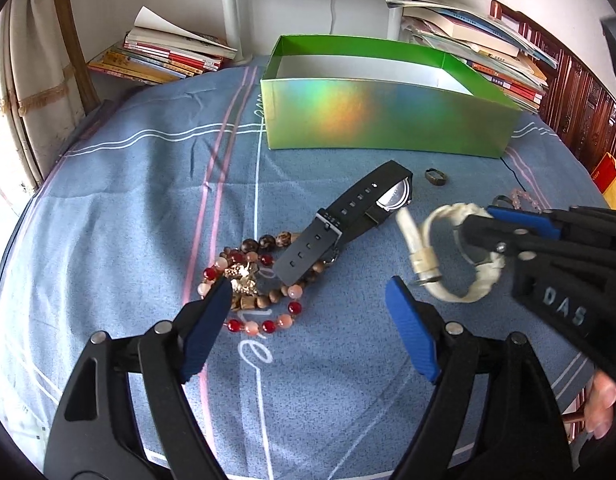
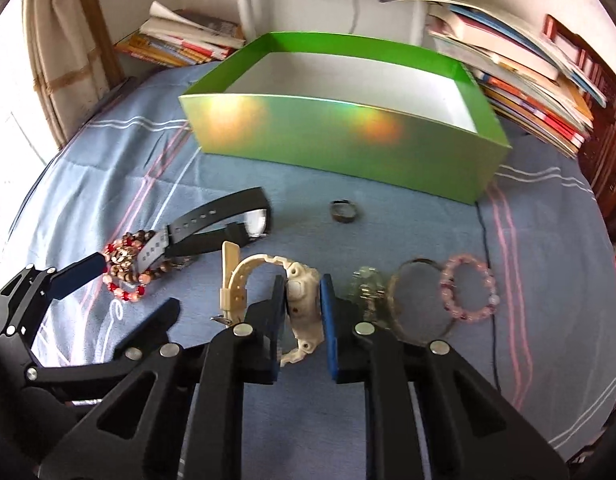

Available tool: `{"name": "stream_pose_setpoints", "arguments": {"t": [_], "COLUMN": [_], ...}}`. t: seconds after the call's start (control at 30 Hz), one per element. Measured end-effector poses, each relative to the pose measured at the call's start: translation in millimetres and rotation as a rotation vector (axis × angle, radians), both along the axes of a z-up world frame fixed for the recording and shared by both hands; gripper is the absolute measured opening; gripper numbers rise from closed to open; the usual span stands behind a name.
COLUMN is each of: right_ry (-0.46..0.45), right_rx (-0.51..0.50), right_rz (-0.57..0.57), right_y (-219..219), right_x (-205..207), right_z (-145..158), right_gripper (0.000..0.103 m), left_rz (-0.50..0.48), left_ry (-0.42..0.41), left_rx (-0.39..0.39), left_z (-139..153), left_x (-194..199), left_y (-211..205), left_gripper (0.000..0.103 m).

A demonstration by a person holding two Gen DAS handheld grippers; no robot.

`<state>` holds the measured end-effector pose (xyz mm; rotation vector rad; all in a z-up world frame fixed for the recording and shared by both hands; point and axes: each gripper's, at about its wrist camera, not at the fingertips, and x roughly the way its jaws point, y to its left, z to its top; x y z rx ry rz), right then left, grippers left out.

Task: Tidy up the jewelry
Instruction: 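Grasp the white watch with the right tool while the left tool approaches the black watch, then grasp the black watch strap with the left tool while the right tool holds the white watch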

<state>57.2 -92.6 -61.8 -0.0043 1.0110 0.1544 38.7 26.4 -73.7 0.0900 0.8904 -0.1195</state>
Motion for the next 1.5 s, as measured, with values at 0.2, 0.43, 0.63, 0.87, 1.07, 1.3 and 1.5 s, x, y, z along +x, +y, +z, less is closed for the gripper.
{"name": "stream_pose_setpoints", "arguments": {"t": [0.2,0.43,0.63,0.87,1.07,1.3,1.5], "right_ry": [-0.013,-0.038,-0.042,-0.045,-0.050,-0.042,-0.044], "right_rx": [0.030,0.043,0.052,0.052,0.021,-0.042,-0.075], "right_rz": [-0.054,-0.098,-0.122,-0.114,-0.131,-0.104,-0.064], "right_y": [-26,-43,-51,-51,-52,-38,-21], "right_x": [-7,-16,-19,-24,-24,-17,-11], "right_z": [4,11,13,13,10,-1,-4], "right_gripper": [0.017,0.017,0.016,0.016,0.051,0.044,0.017], "left_rz": [-0.001,-0.007,0.029,0.018,-0.009,-0.023,-0.005], "left_ry": [-0.006,-0.014,-0.010,-0.041,-0.073,-0.080,-0.043], "left_rx": [0.005,0.014,0.004,0.037,0.070,0.058,-0.009], "left_z": [2,3,2,7,7,-3,-7], "left_x": [0,1,7,22,34,46,50], "left_y": [-2,-4,7,-7,-25,-29,-12], "left_gripper": [0.080,0.084,0.084,0.084,0.084,0.071,0.021]}}
